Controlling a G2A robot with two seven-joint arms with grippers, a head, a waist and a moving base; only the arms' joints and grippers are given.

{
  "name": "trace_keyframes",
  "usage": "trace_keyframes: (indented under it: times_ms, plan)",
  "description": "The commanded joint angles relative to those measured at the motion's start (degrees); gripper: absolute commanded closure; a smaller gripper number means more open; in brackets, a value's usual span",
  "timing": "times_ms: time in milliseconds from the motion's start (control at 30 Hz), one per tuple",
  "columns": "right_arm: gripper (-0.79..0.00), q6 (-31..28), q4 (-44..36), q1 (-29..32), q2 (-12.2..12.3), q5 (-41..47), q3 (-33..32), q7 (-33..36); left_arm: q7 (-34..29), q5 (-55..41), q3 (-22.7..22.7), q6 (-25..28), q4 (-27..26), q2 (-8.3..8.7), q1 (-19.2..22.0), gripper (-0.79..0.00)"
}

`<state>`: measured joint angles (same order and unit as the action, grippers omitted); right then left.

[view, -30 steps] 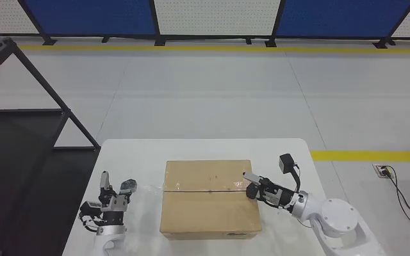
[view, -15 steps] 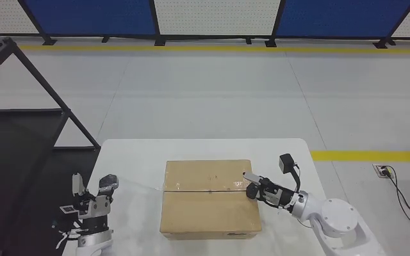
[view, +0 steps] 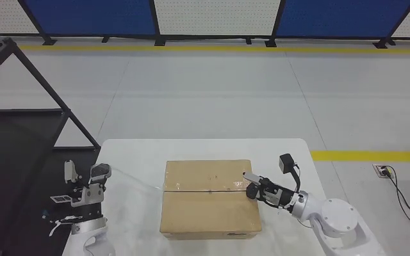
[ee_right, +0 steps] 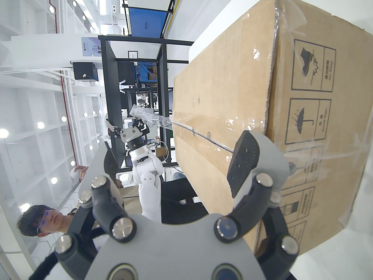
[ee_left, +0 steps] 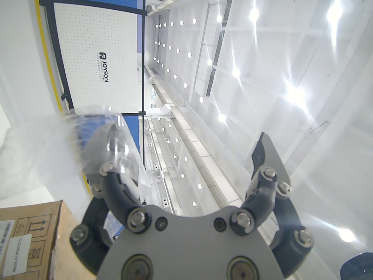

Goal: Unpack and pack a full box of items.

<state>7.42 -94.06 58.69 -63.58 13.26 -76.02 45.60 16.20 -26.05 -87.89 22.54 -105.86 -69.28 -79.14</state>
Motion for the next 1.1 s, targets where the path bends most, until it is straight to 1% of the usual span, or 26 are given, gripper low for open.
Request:
trace_keyframes:
  times_ms: [0, 200, 300, 367, 433, 533, 600, 667, 800, 933, 1067]
  plan:
    - [-0.785, 0.0, 0.0, 0.0, 0.0, 0.0, 0.0, 0.0, -0.5, -1.0, -0.1, -0.7, 0.8, -0.17, 0.3, -0.785]
    - [-0.785, 0.0, 0.0, 0.0, 0.0, 0.0, 0.0, 0.0, -1.4, -3.1, 0.1, -0.3, 3.2, -0.71, 0.1, -0.785]
    - [-0.785, 0.0, 0.0, 0.0, 0.0, 0.0, 0.0, 0.0, -1.8, -4.0, -0.5, 1.4, 3.5, -0.94, -0.8, -0.785]
    - [-0.785, 0.0, 0.0, 0.0, 0.0, 0.0, 0.0, 0.0, -2.3, -4.4, -1.1, 1.9, 3.4, -1.04, -1.3, -0.733]
    - [-0.785, 0.0, 0.0, 0.0, 0.0, 0.0, 0.0, 0.0, -2.5, -4.5, -1.7, 2.0, 3.2, -1.14, -1.4, -0.733]
    - [-0.785, 0.0, 0.0, 0.0, 0.0, 0.0, 0.0, 0.0, -3.0, -4.3, -2.2, 2.0, 2.3, -1.29, -1.3, -0.708]
    - [-0.785, 0.0, 0.0, 0.0, 0.0, 0.0, 0.0, 0.0, -3.0, -4.1, -2.4, 1.8, 1.6, -1.41, -1.4, -0.727]
    - [-0.785, 0.0, 0.0, 0.0, 0.0, 0.0, 0.0, 0.0, -3.1, -3.8, -2.5, 1.4, 1.3, -1.53, -1.3, -0.773]
    - [-0.785, 0.0, 0.0, 0.0, 0.0, 0.0, 0.0, 0.0, -3.0, -3.3, -2.6, 1.0, 1.5, -1.80, -1.1, -0.742]
    - [-0.785, -1.5, -0.9, 1.2, 0.0, 0.6, -0.1, -0.9, -3.2, -3.3, -2.6, 0.9, 2.2, -2.08, -0.7, -0.742]
    - [-0.785, -1.6, -1.3, 1.3, 0.0, 0.8, -0.2, -1.0, -2.9, -3.0, -2.9, 0.6, 2.3, -2.34, -0.1, -0.748]
